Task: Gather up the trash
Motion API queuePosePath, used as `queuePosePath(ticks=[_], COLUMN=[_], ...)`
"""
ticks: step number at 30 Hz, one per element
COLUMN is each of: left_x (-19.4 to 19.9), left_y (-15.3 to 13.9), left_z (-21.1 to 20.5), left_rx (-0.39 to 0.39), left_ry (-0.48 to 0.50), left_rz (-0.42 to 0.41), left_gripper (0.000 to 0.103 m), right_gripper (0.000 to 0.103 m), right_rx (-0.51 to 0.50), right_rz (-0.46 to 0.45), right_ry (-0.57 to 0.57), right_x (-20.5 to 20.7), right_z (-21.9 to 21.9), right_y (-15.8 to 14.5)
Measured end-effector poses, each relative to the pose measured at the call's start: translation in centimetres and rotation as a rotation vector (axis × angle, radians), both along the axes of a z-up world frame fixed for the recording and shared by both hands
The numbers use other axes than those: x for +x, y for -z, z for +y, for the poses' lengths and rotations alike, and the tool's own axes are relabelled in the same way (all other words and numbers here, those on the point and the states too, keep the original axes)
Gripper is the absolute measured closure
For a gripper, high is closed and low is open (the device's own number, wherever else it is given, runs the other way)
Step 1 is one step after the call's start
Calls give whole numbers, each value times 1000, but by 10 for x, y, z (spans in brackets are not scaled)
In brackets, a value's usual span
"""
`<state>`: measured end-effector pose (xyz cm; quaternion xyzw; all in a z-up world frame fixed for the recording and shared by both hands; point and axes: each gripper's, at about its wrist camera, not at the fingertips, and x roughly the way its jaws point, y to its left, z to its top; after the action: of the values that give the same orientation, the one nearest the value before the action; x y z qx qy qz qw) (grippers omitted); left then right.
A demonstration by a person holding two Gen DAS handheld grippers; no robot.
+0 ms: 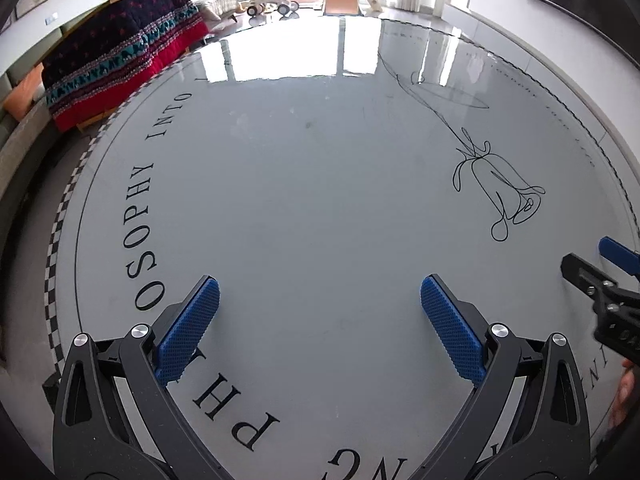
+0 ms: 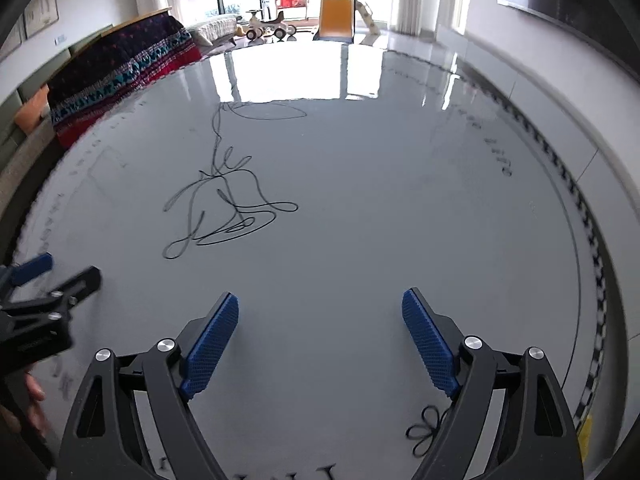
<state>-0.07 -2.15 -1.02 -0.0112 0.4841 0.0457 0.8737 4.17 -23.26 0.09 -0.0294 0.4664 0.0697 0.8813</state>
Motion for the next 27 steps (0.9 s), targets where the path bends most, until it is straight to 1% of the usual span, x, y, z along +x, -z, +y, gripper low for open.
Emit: queuePosePath(ticks=[1,6,10,27], left_x=[1,2,-1,0], left_y=[0,1,1,2], left_z=[0,3,4,5], left_rx=[2,7,7,7], left_ry=[-2,-6,-5,-5], left_rz=[-4,-35,-35,-35], left_gripper=[6,5,5,5], right_gripper=[14,7,4,3], right_rx=[1,9,9,7], right_rz=[-8,-22,-21,-19], right_ry=[4,22,21,19], right_x=[1,7,6,6], right_z=[-1,-3,-4,-4], right_y=[0,3,4,4])
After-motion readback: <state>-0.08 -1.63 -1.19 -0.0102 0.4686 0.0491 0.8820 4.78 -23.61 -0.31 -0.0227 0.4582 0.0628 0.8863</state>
